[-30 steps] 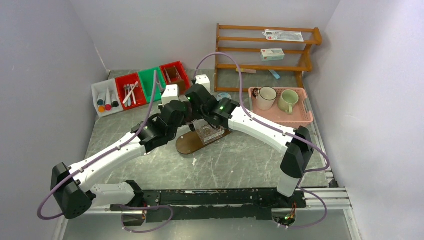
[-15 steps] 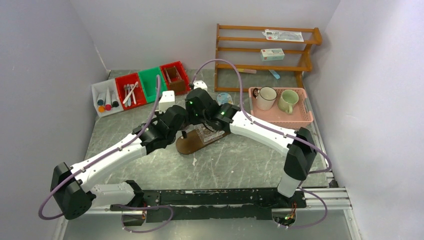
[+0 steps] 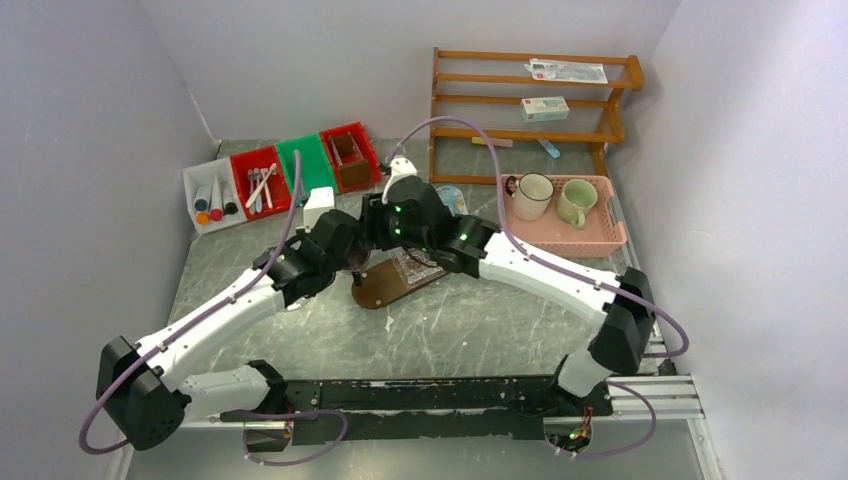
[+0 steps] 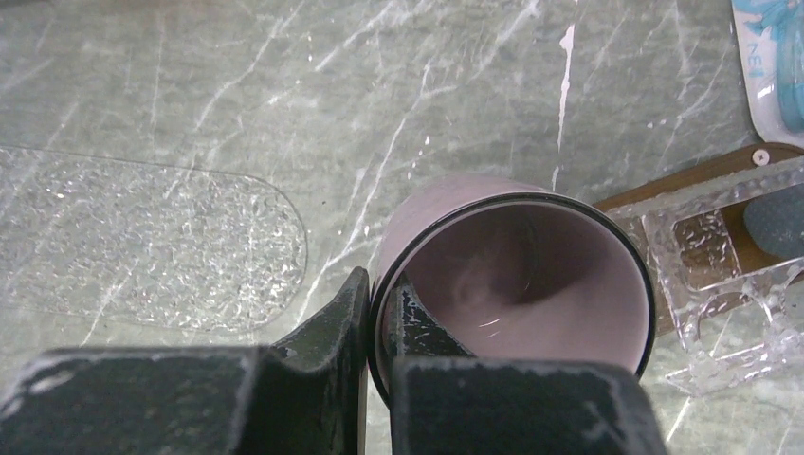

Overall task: Prepare toiletry sets of a toothbrush and toothpaste on the tray
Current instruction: Place the cup on the tray, then pick up the toothpaste from the storage box.

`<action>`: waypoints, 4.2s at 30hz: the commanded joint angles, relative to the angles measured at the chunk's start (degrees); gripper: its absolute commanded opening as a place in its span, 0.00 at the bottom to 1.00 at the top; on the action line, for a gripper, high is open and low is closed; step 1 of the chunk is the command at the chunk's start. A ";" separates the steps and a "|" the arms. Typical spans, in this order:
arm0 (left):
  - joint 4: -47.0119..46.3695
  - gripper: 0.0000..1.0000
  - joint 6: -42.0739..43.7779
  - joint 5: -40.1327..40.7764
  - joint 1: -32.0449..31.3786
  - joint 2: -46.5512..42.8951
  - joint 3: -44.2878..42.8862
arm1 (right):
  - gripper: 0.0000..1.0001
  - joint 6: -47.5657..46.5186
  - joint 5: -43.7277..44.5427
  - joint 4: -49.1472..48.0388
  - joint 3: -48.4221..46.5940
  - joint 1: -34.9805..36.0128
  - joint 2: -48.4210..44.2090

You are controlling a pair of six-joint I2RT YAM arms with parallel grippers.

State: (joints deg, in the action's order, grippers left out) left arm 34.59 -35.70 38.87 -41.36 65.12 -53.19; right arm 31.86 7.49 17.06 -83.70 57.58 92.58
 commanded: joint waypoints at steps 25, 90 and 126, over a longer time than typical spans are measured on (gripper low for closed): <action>8.95 0.05 -15.94 -13.77 -0.44 9.76 -6.83 | 0.90 -7.05 38.63 -8.98 28.85 -0.96 -27.81; 7.03 0.97 -1.54 0.38 1.67 -4.59 -8.74 | 1.00 -13.12 36.27 -3.15 29.29 -9.32 -31.61; -14.17 0.98 17.97 -4.28 17.69 -15.22 3.18 | 0.99 -9.13 6.14 4.72 15.96 -48.55 -17.68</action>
State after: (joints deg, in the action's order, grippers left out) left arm 22.11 -16.93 35.44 -25.30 49.45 -50.41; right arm 19.70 17.30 20.16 -66.78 10.83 74.15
